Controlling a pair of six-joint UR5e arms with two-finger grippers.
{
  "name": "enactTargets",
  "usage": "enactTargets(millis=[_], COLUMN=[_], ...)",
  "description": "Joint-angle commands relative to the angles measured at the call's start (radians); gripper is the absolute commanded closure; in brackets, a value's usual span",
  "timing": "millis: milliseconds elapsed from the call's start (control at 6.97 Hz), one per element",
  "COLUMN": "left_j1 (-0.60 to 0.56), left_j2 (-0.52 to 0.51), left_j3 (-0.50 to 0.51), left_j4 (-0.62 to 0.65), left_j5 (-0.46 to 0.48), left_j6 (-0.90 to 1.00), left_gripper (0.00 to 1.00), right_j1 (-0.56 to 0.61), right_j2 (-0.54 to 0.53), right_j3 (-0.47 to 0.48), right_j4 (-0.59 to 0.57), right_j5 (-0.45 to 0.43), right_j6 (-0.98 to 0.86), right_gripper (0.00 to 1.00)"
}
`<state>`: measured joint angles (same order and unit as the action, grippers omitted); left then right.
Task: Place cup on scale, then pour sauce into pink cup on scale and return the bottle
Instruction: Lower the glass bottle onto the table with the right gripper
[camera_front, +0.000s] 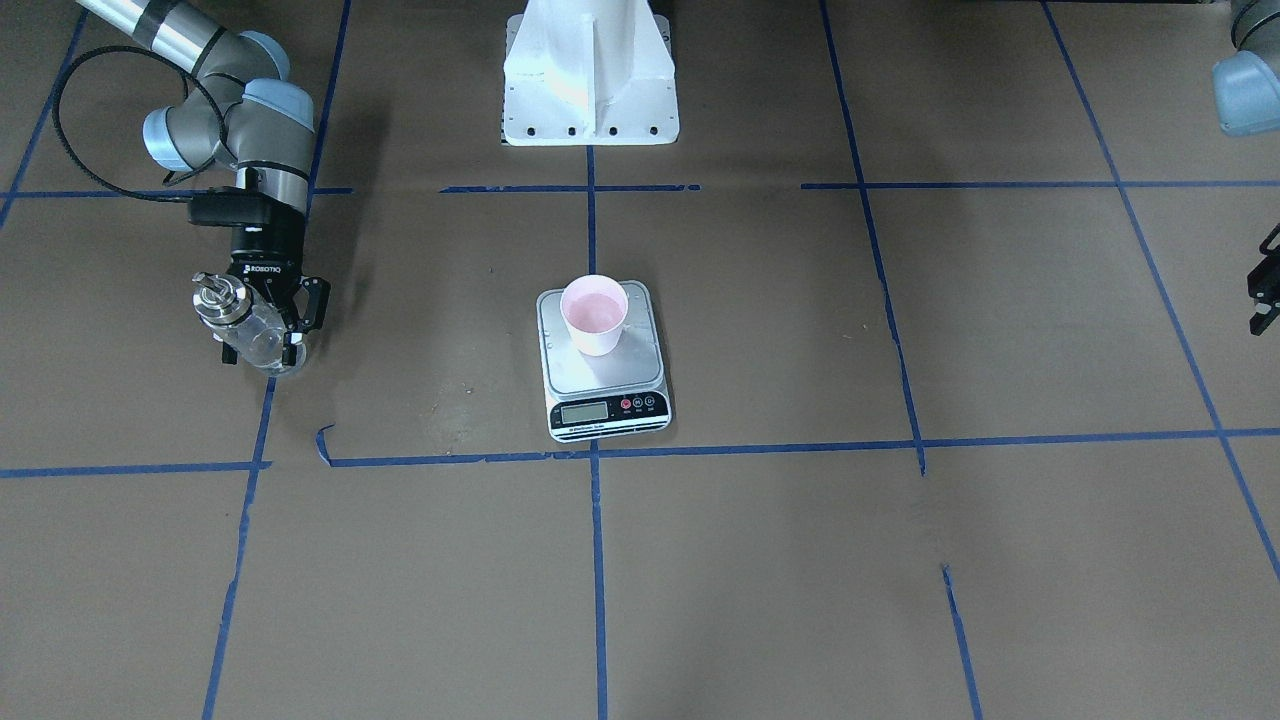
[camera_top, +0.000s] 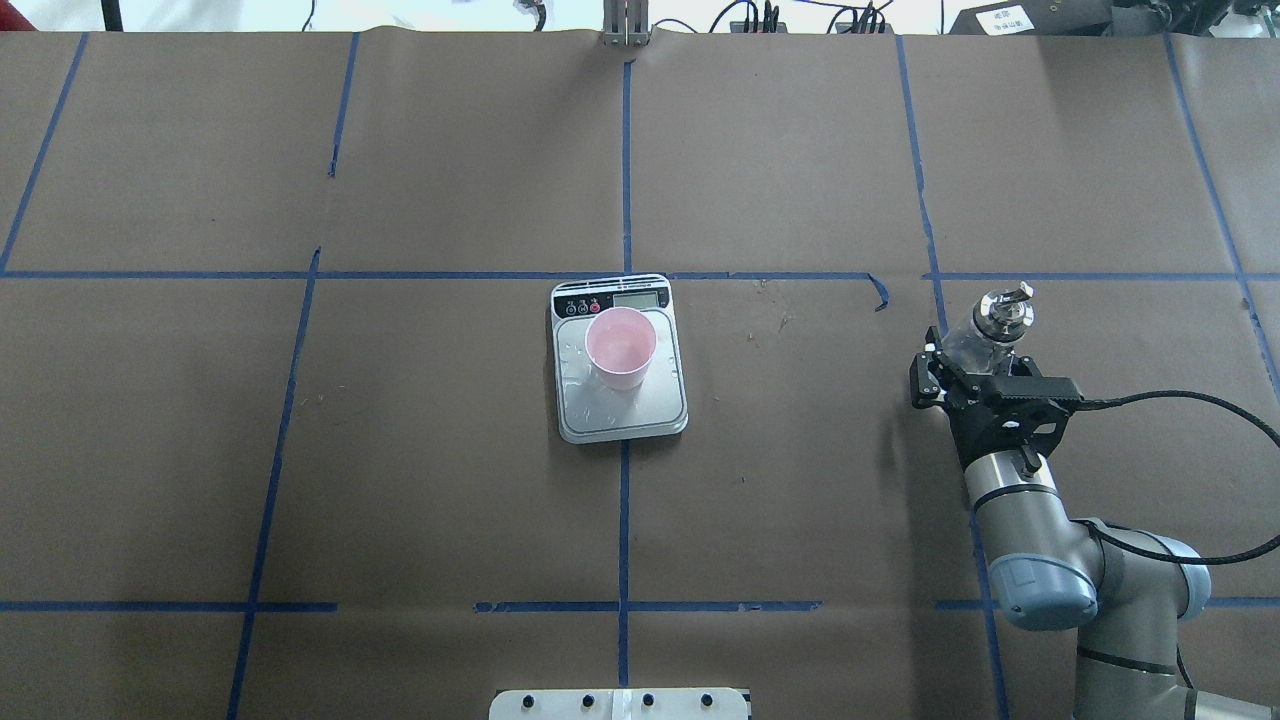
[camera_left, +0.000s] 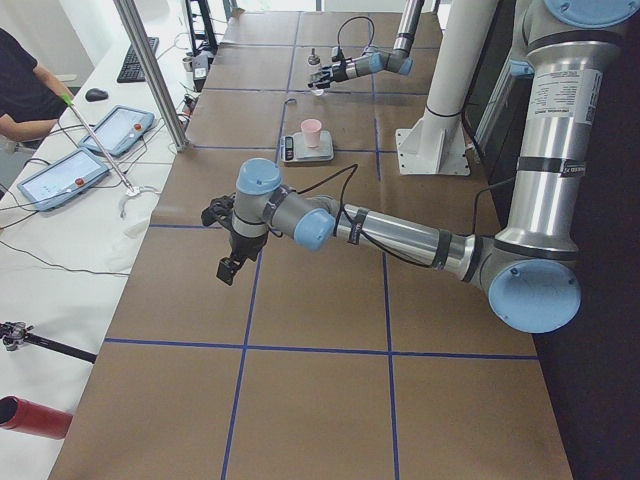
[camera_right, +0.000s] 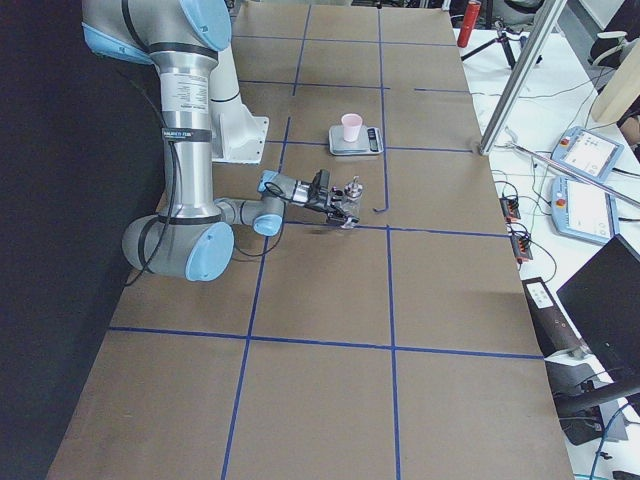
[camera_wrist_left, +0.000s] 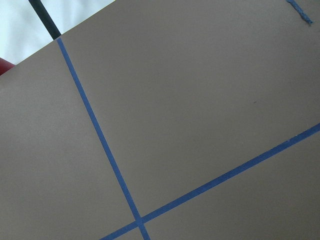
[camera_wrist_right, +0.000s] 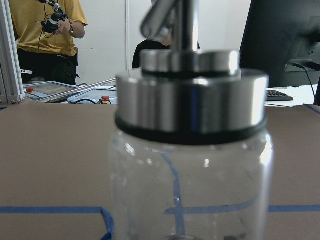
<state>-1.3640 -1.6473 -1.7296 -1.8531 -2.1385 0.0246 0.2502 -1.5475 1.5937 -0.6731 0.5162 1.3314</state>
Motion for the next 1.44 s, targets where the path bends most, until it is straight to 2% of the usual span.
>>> enactTargets(millis=[0,144,1292], left_j1=[0.0,0.0,0.0], left_j2=[0.0,0.0,-0.005], left_j3=[-0.001,-0.001,-0.007], left_j4=[0.0,0.0,0.0], left_j5=[0.0,0.0,0.0], left_j6=[-0.003,-0.005,-0.005], left_gripper=[0.0,0.0,0.0], right_j1=[0.001,0.001,0.006], right_j2=[0.0,-0.002,-0.029], right_j3=[-0.001,-0.004,0.081], right_j4=[0.001,0.003,0.001], right_j5=[0.004,0.004,0.064], right_j6=[0.003,-0.001,-0.003], right_gripper=[0.61,0.01,0.0])
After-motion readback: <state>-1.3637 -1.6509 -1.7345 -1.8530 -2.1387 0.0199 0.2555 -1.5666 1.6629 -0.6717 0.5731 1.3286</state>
